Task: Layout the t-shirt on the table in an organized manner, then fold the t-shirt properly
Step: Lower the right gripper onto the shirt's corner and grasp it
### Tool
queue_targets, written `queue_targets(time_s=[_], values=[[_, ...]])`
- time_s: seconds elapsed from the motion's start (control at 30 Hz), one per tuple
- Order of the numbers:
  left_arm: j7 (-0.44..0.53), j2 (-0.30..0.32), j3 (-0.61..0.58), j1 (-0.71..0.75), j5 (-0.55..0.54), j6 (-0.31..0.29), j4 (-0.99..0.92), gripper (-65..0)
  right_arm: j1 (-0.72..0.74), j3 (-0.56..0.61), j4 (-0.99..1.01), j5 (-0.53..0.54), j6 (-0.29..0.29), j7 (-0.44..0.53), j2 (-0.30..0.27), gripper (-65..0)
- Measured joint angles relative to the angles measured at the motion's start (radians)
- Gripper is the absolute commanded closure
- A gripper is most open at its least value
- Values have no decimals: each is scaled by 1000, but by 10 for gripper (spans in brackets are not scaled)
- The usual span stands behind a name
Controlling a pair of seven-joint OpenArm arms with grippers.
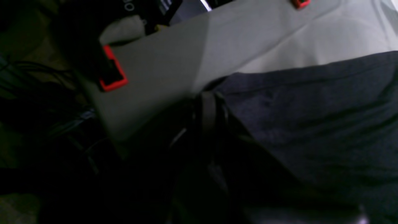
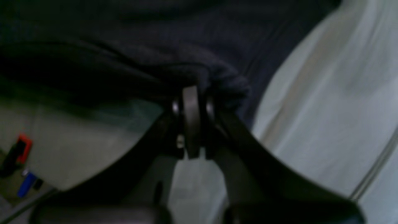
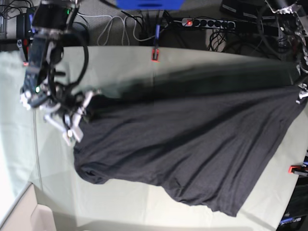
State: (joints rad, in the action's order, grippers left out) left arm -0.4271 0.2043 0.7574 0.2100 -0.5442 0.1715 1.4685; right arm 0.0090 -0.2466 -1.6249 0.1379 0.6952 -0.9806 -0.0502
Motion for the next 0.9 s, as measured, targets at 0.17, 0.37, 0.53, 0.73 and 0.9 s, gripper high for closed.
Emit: queue_targets(time_s=[0.17,0.37,0.53,0.73,0.9], values=[[1,-2,0,-16,1,2,-5,0,123,54,112,-5,0,2,-5,0],[1,-2,-1,-21,1,3,-5,0,245,110,335,-11,0,4,-30,-162],[0,-2,0,-31,0,5,-7,0,275,51,338,-10,0,7,-29,-327],[0,-3,0,-41,0,5,-8,0,182,12,211,-11,0,6,-26,-345],[-2,-3,0,-51,3,5,-8,0,104,15,175,-14,0,0,15,-319]])
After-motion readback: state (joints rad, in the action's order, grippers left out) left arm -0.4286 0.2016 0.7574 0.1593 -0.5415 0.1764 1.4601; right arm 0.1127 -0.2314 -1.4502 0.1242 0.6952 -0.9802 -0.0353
